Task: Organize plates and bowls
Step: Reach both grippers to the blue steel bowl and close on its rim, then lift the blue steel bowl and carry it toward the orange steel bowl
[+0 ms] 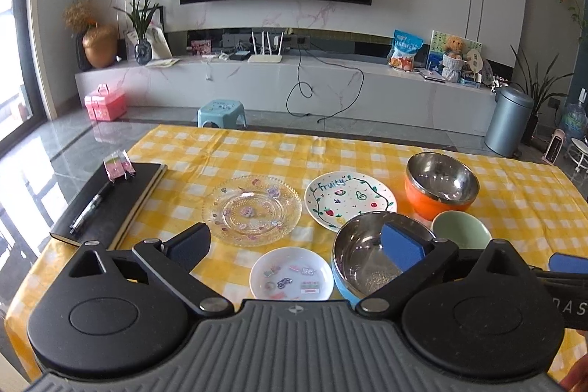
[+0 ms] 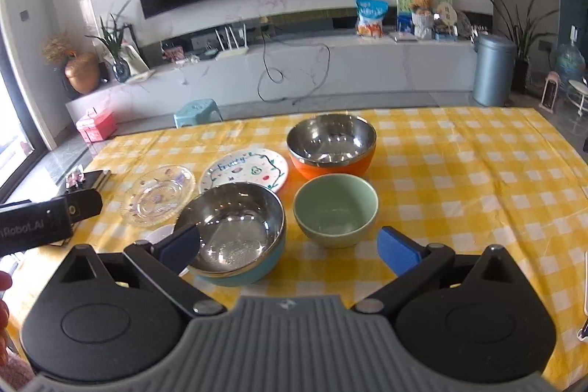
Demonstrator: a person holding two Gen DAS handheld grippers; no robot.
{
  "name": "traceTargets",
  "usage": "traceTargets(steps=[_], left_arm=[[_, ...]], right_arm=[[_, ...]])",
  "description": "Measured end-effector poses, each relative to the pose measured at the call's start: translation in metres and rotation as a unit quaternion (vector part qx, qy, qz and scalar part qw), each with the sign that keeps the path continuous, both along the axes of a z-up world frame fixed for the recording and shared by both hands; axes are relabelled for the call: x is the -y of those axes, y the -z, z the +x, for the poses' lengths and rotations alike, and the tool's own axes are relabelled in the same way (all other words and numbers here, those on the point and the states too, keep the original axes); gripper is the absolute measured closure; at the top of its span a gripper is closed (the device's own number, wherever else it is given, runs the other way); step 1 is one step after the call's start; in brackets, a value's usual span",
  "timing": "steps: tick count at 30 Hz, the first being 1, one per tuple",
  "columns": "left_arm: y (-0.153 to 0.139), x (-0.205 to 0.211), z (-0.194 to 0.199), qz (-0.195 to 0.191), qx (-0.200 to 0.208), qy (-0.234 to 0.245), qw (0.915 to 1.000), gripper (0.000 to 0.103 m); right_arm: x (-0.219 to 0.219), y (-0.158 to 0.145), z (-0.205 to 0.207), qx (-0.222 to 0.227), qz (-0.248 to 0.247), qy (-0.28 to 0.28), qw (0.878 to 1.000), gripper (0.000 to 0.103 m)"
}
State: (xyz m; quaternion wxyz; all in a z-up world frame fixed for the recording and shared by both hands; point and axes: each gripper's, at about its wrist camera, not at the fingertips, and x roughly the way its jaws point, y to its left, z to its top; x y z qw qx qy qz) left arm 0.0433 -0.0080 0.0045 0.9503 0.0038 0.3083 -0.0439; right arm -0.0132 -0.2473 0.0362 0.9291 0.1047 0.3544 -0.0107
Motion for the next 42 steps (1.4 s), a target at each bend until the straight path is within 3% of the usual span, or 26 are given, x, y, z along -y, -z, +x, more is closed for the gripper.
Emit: traceTargets(steps=[8,12,15,20,22,25,29,31,33,39,42], left_arm=[[0.033,0.001,0.032,-0.022,-0.056,0.016,0.9981,0.0],[0.049,-0.005,0.045,-0.071,-0.089,0.018,0.9933,0.0],[0.056,-0.006,0.054,-0.108,-0.113,0.02,0.9875,0.0],[0.065,-0.004,0.062,-0.134,-0.142,0.024,0.9804,0.002],[0.069,-0.003,0.065,-0.139,-0.151,0.025,0.9783,0.013],[0.073,-0.001,0.067,-0.143,-0.158,0.03,0.9767,0.026],[0.076,0.0,0.069,-0.149,-0.164,0.031,0.9747,0.045],[0.077,0.001,0.069,-0.15,-0.165,0.032,0.9743,0.055],[0.077,0.002,0.068,-0.149,-0.165,0.034,0.9744,0.067],[0.076,0.005,0.067,-0.134,-0.161,0.036,0.9772,0.088],[0.076,0.006,0.066,-0.131,-0.16,0.039,0.9775,0.088]], right_arm=[[-0.001,0.032,0.049,-0.054,0.02,0.018,0.998,0.002],[0.001,0.043,0.065,-0.082,0.02,0.035,0.996,0.003],[0.006,0.051,0.073,-0.102,0.051,0.048,0.992,0.003],[-0.002,0.062,0.083,-0.124,0.055,0.043,0.99,0.019],[-0.006,0.067,0.085,-0.131,0.048,0.043,0.989,0.031],[-0.004,0.07,0.086,-0.14,0.057,0.047,0.987,0.042],[-0.006,0.071,0.086,-0.136,0.054,0.045,0.988,0.049],[-0.006,0.073,0.087,-0.136,0.052,0.043,0.988,0.061],[-0.006,0.073,0.086,-0.133,0.057,0.041,0.989,0.064],[-0.012,0.072,0.084,-0.12,0.047,0.026,0.991,0.079],[-0.013,0.072,0.084,-0.119,0.048,0.023,0.991,0.089]])
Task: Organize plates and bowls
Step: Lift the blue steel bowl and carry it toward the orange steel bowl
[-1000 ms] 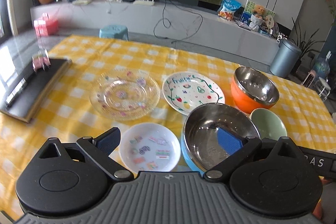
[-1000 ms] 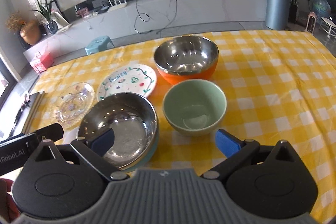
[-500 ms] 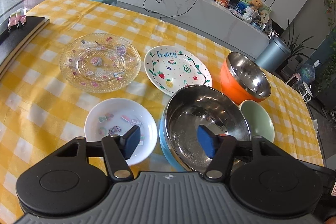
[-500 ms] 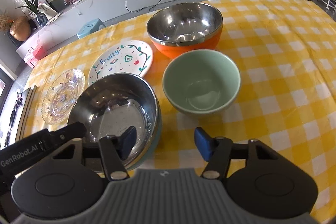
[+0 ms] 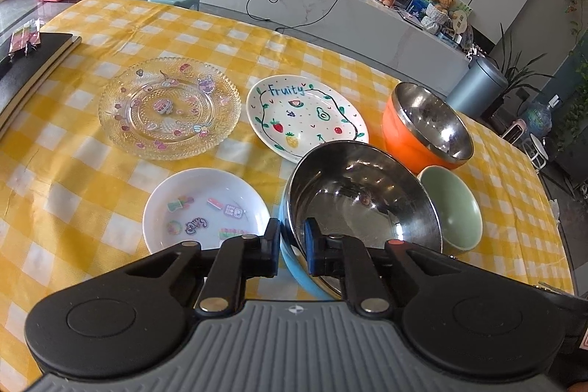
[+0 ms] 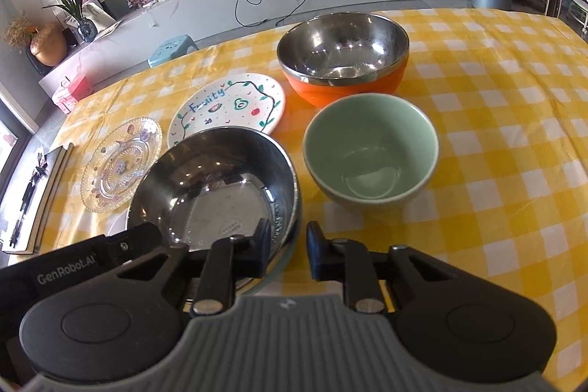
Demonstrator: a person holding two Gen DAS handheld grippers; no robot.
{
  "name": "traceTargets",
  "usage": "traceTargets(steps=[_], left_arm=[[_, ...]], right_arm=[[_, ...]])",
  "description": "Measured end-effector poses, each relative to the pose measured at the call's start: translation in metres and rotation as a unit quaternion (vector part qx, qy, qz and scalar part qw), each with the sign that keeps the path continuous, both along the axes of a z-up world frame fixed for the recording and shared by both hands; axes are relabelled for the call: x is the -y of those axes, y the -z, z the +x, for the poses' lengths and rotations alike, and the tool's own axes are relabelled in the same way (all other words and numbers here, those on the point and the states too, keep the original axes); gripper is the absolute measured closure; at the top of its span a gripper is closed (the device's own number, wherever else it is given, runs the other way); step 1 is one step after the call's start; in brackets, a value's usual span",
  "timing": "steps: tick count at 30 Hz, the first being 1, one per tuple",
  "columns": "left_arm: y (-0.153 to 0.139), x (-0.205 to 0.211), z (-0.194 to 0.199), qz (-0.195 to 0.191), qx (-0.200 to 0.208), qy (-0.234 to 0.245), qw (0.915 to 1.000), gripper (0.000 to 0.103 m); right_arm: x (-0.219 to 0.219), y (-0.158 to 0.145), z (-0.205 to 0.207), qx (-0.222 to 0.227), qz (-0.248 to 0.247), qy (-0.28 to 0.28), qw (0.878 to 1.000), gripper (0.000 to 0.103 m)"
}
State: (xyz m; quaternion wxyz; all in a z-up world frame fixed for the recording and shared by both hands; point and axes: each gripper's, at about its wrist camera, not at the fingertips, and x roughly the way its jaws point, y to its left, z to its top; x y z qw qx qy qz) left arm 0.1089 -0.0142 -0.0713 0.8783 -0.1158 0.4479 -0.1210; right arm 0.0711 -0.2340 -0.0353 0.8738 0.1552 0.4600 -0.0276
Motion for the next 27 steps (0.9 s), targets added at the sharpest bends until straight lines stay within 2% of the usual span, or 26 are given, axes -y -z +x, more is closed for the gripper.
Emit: traceTargets(steps=[6,15,21,27], left_arm=[[-0.002,0.002,-0.003,0.007,-0.002,0.005,1.0,0.088],[-0.029,-0.019,-0.033,0.005,-0.005,0.006,1.0,0.088],[-0.038,-0.034,-0.062,0.018,-0.022,0.004,0.9996,0.088],[-0.036,-0.046,-0.083,0.032,-0.043,-0.002,0.9986,0.088]], right_arm=[[-0.002,-0.002,-0.002,0.003,-0.011,0.002,1.0,0.09],[-0.009,-0.024,-0.033,0.02,0.003,-0.026,0.999,0.09],[-0.02,-0.033,-0.064,0.012,0.019,-0.05,0.999,0.09],[-0.029,-0.027,-0.09,-0.011,0.042,-0.07,0.997,0.089]])
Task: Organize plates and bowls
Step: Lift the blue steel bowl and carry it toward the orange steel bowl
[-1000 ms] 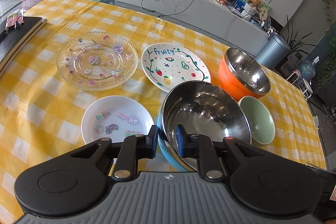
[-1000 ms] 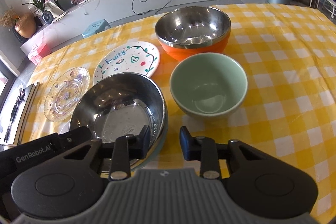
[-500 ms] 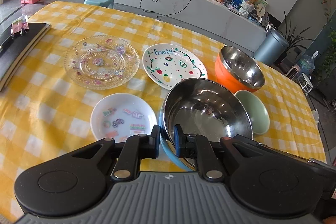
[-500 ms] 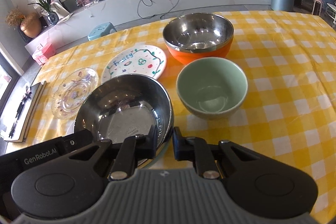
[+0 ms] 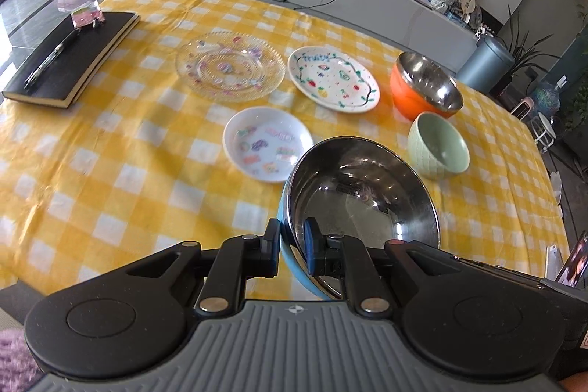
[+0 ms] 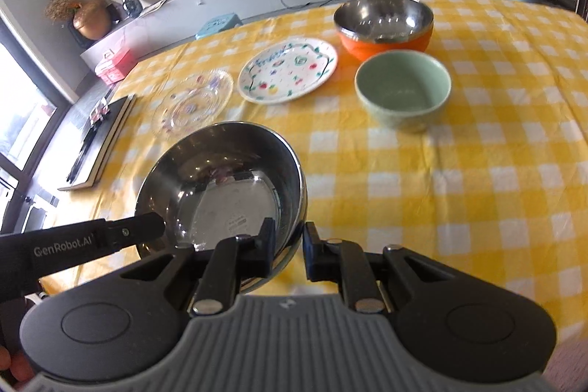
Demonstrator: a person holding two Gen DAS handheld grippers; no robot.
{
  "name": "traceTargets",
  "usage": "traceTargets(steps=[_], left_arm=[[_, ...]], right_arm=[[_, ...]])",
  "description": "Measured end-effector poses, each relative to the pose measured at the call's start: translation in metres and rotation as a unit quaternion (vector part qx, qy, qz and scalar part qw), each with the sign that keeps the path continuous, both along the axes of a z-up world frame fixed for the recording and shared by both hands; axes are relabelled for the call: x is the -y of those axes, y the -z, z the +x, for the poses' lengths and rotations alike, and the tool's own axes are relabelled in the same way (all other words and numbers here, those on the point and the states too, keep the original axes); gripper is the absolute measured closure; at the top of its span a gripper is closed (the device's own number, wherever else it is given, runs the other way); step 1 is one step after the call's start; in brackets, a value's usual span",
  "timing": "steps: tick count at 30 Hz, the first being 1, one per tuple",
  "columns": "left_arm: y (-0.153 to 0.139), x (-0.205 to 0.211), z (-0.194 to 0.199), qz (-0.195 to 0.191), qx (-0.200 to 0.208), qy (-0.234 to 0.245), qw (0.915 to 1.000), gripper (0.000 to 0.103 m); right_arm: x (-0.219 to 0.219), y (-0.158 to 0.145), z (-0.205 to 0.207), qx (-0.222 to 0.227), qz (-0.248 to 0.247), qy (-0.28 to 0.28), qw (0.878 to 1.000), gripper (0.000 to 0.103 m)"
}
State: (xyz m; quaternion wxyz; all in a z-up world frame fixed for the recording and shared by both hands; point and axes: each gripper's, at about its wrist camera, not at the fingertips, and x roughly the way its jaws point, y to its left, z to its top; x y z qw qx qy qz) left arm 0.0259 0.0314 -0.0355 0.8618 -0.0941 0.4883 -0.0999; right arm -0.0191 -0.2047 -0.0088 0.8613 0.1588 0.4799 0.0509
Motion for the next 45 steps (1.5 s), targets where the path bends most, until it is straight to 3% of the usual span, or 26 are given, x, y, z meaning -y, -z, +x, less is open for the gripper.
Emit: traceTargets(steps=[11,31,34,35,37,41,44,45], left_arm=[[0.009,-0.003,-0.019,0.018,-0.016,-0.004,0.9997,0.088],[0.022,-0.017,-0.01,0.026,-0.012,-0.031,0.9991,0.088],[0.02,-0.017,-0.011,0.022,-0.009,-0.033,0.9992,0.084],[0.019,-0.017,-0.012,0.022,-0.007,-0.034,0.9992,0.079],[0.014,-0.018,-0.014,0.023,0.001,-0.038,0.999,0.071],[-0.002,-0.018,-0.018,0.031,0.04,-0.044,0.9977,0.057],[-0.02,-0.011,-0.019,0.042,0.08,-0.033,0.9954,0.051],[-0.025,-0.009,-0.019,0.041,0.09,-0.027,0.9947,0.049]], right_arm=[[-0.006,0.006,-0.02,-0.02,0.008,-0.009,1.0,0.089],[-0.02,0.019,-0.009,-0.02,0.022,-0.009,1.0,0.088],[-0.019,0.017,-0.01,-0.014,0.026,-0.01,1.0,0.083],[-0.019,0.016,-0.011,-0.011,0.024,-0.009,1.0,0.083],[-0.017,0.011,-0.013,-0.004,0.021,-0.008,1.0,0.072],[-0.01,-0.005,-0.019,0.023,0.002,-0.001,1.0,0.063],[-0.004,-0.02,-0.024,0.048,-0.045,0.027,0.997,0.051],[0.0,-0.025,-0.025,0.058,-0.061,0.038,0.996,0.041]])
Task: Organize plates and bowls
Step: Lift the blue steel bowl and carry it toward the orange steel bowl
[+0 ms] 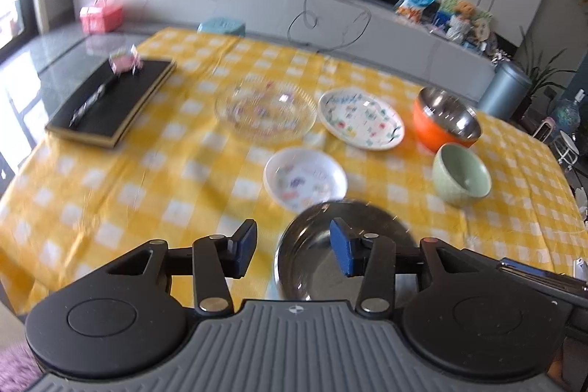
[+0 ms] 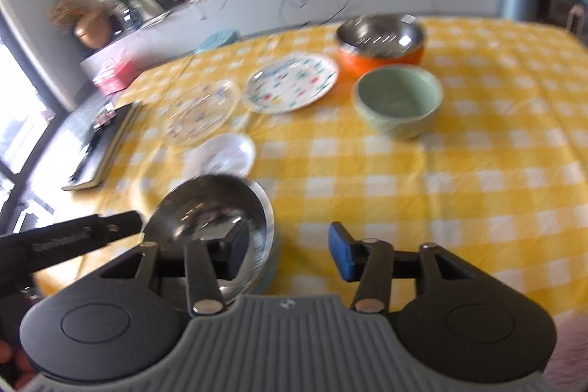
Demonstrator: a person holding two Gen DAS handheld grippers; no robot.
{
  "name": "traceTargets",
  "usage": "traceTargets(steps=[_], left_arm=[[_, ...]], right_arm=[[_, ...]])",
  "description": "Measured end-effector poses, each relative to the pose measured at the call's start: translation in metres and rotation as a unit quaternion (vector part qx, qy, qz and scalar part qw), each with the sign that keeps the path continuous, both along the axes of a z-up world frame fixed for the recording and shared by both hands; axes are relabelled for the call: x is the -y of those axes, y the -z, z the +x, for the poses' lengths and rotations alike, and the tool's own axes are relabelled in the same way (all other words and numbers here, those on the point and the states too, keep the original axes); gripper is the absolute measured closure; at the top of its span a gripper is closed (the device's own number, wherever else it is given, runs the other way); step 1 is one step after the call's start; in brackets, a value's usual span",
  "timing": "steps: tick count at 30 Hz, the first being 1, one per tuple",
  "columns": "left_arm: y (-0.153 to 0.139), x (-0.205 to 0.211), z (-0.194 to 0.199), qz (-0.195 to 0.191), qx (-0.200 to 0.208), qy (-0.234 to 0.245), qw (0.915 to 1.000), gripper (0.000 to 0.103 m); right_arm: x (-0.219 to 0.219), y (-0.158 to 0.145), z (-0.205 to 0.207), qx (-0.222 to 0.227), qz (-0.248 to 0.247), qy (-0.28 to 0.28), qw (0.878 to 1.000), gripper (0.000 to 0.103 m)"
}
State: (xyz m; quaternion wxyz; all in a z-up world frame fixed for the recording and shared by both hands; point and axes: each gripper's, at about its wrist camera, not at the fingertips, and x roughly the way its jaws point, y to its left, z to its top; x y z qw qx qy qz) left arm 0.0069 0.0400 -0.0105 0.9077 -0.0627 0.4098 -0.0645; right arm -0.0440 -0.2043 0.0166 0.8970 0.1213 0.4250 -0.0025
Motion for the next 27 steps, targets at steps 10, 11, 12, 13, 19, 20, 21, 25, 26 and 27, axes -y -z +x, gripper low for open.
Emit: traceTargets(steps=[10,11,12,13,19,20,21,25,26,27], left_arm=[[-0.037,0.041,0.019,-0.013,0.043,0.058,0.9973,0.048],[-0.039,0.046,0.022,-0.015,0.045,0.065,0.9968,0.048],[-0.042,0.051,0.026,-0.017,0.045,0.072,0.9962,0.048],[-0.044,0.056,0.029,-0.019,0.045,0.08,0.9956,0.048],[-0.051,0.084,0.055,-0.039,0.04,0.113,0.9921,0.044],[-0.051,0.088,0.06,-0.041,0.037,0.115,0.9919,0.043],[-0.051,0.092,0.065,-0.043,0.033,0.118,0.9916,0.043],[-0.049,0.108,0.088,-0.054,0.017,0.127,0.9903,0.043],[-0.047,0.112,0.095,-0.055,0.013,0.127,0.9902,0.043],[-0.045,0.115,0.101,-0.056,0.008,0.126,0.9904,0.043]], right_arm=[[0.054,-0.025,0.006,0.037,0.016,0.052,0.998,0.041],[0.06,-0.027,0.009,0.038,0.017,0.06,0.997,0.041],[0.066,-0.028,0.012,0.038,0.02,0.066,0.997,0.041],[0.073,-0.03,0.015,0.039,0.025,0.074,0.996,0.041],[0.103,-0.041,0.041,0.045,0.039,0.101,0.993,0.041],[0.107,-0.042,0.046,0.045,0.039,0.106,0.993,0.041],[0.111,-0.043,0.052,0.045,0.04,0.111,0.992,0.041],[0.124,-0.045,0.078,0.042,0.052,0.132,0.989,0.041],[0.126,-0.045,0.085,0.043,0.053,0.133,0.989,0.041],[0.127,-0.045,0.092,0.043,0.051,0.134,0.989,0.041]])
